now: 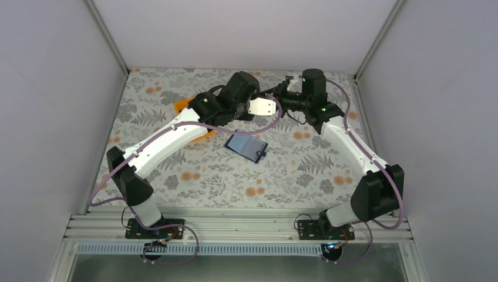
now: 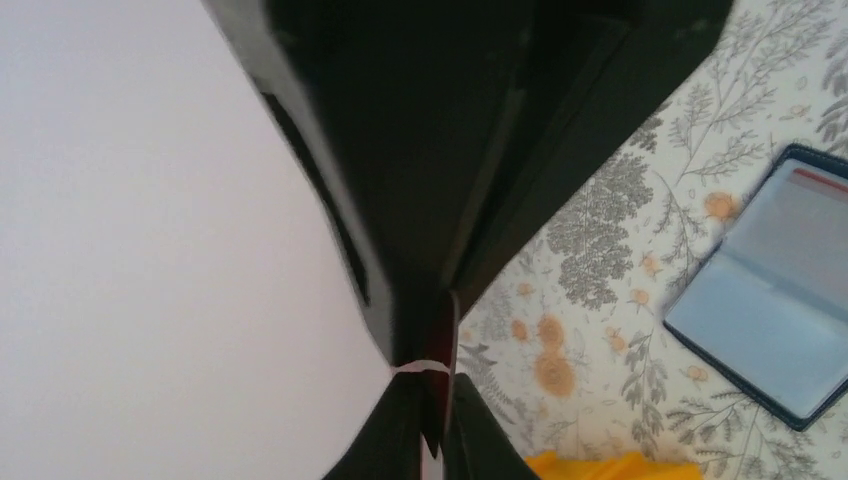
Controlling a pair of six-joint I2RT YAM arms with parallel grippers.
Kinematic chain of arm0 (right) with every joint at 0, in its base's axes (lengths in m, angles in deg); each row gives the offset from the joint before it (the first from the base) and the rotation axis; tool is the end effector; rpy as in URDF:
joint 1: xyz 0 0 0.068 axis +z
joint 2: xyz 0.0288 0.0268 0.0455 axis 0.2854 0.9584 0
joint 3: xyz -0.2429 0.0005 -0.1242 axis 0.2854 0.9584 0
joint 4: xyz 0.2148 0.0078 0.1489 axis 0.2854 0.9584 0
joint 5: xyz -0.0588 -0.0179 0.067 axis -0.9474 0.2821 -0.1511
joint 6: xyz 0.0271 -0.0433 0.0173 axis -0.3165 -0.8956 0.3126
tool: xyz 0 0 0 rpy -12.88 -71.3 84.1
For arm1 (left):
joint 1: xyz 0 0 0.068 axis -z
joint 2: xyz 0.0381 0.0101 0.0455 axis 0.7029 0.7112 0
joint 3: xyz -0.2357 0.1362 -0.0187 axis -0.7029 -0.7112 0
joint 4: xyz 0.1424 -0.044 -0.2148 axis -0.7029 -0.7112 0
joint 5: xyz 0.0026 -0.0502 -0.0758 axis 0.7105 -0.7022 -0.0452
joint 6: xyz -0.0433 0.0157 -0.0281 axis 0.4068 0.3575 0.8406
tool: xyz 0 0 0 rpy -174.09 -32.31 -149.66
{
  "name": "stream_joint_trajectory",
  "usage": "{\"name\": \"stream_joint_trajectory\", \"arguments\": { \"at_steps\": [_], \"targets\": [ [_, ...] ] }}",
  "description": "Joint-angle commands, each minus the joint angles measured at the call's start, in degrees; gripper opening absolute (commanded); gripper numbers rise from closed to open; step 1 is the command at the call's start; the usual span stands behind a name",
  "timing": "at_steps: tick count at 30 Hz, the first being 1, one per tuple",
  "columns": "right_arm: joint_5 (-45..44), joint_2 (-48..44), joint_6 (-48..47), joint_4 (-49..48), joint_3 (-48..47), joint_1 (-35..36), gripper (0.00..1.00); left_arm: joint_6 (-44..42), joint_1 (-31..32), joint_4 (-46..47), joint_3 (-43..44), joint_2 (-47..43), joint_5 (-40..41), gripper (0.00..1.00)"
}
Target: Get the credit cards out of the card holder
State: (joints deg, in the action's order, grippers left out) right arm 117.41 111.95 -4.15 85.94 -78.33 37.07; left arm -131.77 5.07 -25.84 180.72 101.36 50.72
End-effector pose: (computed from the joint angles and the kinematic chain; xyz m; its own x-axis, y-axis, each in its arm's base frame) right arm 0.3059 0.1415 0.3521 -0.9132 0.3933 0.1064 0.1933 0.1883 0.9629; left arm 0.2494 -0.2774 0.3977 0.2430 0.9302 -0.2750 0.6574 0.0506 0.7518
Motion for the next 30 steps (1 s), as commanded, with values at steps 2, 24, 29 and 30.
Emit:
{"name": "stream_joint_trajectory", "arguments": {
  "at_steps": [2,24,29,30],
  "targets": [
    [2.38,-2.65,0.81,-1.26,0.47,0.16,0.04,-0.51,-0.4,3.91,-1.36,0.45,1.98,0.03],
    [-4.12,4.04,-42.34,18.11,-6.85,-6.35,1.0,-0.6,-28.59,12.46,-24.16,-2.93,-6.25,0.03],
    [-2.93,4.35,-44.53,17.79,-5.13,-6.51,1.0,1.91,-32.19,14.29,-21.47,3.4,-6.05,0.02],
    [-2.47,4.64,-44.58,17.6,-4.78,-6.52,1.0,1.62,-32.49,15.77,-21.94,3.76,-6.69,0.02]
  ]
}}
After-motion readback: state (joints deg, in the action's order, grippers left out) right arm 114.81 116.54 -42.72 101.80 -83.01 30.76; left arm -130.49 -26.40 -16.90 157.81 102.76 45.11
